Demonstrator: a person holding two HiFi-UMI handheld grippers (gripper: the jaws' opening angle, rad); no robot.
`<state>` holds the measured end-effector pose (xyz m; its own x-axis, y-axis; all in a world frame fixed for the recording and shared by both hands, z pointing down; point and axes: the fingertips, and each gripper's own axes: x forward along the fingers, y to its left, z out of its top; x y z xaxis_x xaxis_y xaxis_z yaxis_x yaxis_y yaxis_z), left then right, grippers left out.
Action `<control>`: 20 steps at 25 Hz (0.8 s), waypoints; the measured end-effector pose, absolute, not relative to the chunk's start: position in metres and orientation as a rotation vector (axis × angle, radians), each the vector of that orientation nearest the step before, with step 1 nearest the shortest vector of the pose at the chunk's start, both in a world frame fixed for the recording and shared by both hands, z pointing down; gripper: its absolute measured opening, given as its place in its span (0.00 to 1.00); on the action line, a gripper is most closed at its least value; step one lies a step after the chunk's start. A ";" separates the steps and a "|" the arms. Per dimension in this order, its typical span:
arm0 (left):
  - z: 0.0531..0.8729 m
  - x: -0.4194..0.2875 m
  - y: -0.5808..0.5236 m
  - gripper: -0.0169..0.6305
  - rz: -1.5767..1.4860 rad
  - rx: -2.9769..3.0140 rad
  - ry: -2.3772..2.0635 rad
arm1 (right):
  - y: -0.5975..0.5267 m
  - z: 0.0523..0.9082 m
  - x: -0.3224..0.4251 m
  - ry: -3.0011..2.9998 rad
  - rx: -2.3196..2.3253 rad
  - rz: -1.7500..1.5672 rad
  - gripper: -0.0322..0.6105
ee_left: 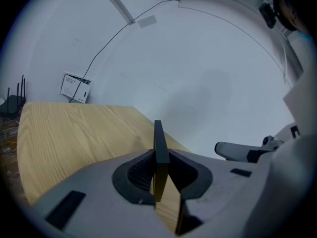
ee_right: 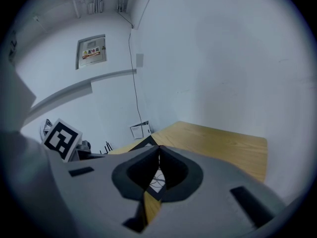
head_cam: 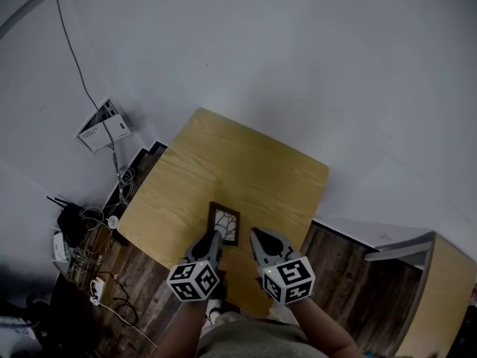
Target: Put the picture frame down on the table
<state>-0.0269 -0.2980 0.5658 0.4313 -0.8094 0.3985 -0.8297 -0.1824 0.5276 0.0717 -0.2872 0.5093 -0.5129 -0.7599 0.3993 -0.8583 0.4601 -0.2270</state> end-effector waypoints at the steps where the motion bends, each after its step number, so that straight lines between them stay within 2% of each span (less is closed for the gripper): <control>1: 0.569 -0.025 -0.300 0.12 0.041 1.986 -1.378 | -0.289 0.511 0.072 -2.469 1.392 0.595 0.05; 11: 0.585 -0.028 -0.314 0.13 0.049 1.956 -1.409 | -0.302 0.521 0.070 -2.471 1.354 0.613 0.05; 20: 0.607 -0.039 -0.321 0.19 0.159 1.931 -1.482 | -0.306 0.527 0.073 -2.466 1.337 0.631 0.05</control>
